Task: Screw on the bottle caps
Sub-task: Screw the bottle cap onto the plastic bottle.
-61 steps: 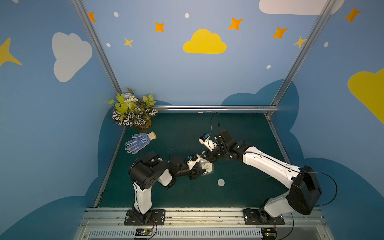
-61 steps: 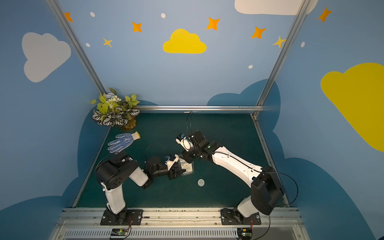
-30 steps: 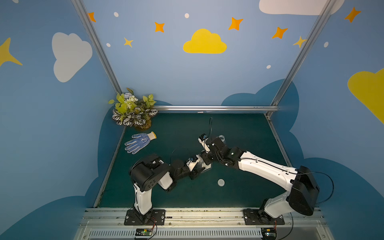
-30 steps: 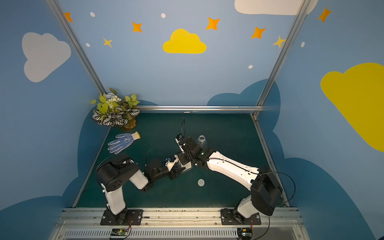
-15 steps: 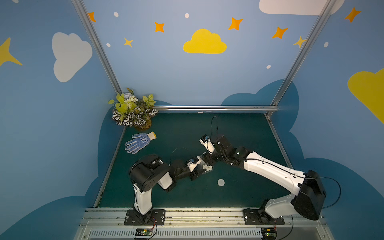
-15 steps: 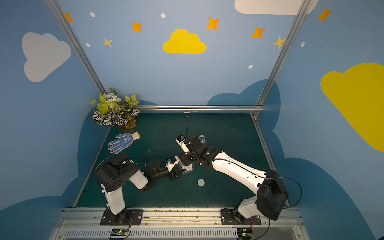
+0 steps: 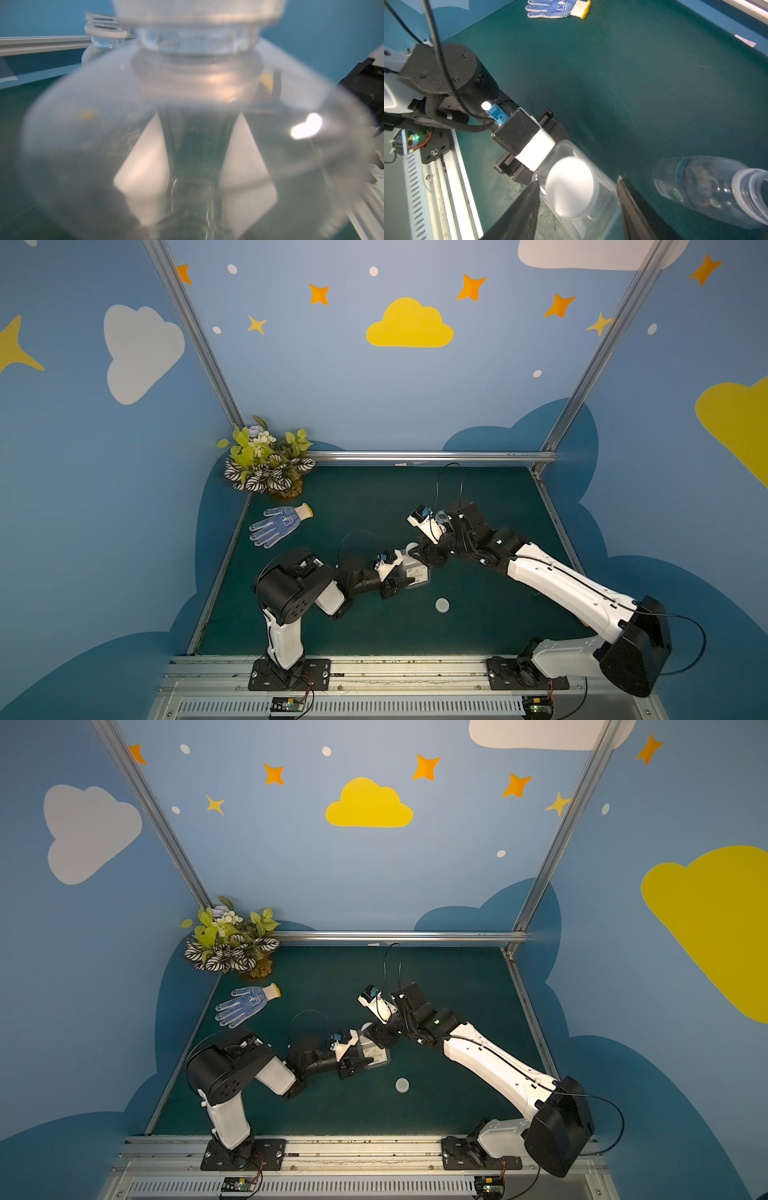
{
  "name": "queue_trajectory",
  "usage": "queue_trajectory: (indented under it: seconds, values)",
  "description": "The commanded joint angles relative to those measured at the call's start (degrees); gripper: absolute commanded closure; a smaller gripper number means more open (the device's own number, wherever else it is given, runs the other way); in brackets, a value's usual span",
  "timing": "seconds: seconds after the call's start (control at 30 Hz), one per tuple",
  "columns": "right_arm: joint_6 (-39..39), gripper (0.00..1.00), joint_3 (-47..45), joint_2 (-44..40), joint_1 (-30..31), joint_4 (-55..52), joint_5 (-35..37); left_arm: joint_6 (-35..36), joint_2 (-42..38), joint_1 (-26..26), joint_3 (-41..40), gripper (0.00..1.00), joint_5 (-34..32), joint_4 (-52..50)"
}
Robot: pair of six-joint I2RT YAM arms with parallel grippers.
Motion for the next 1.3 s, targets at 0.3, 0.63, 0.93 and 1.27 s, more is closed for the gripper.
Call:
queue_trajectory:
  seconds: [0.3, 0.63, 0.93, 1.27]
  values:
    - [-3.5, 0.49, 4.6, 4.1, -0.6, -2.5, -5.2, -1.7, -1.2, 0.7, 2.0, 0.98, 4.9, -1.7]
    - [-4.4, 0.55, 4.9, 5.7, -0.7, -3.2, -5.2, -1.9, -1.3, 0.8, 2.0, 0.98, 5.0, -1.7]
    - [-4.2, 0.63, 4.9, 7.0, -0.7, -3.2, -4.9, -1.9, -1.3, 0.9, 1.6, 0.98, 4.4, -1.0]
    - [-1.5, 0.73, 2.6, 7.4, 0.6, -1.5, -1.5, -2.6, -1.3, 1.2, 0.4, 0.98, 1.7, 2.6]
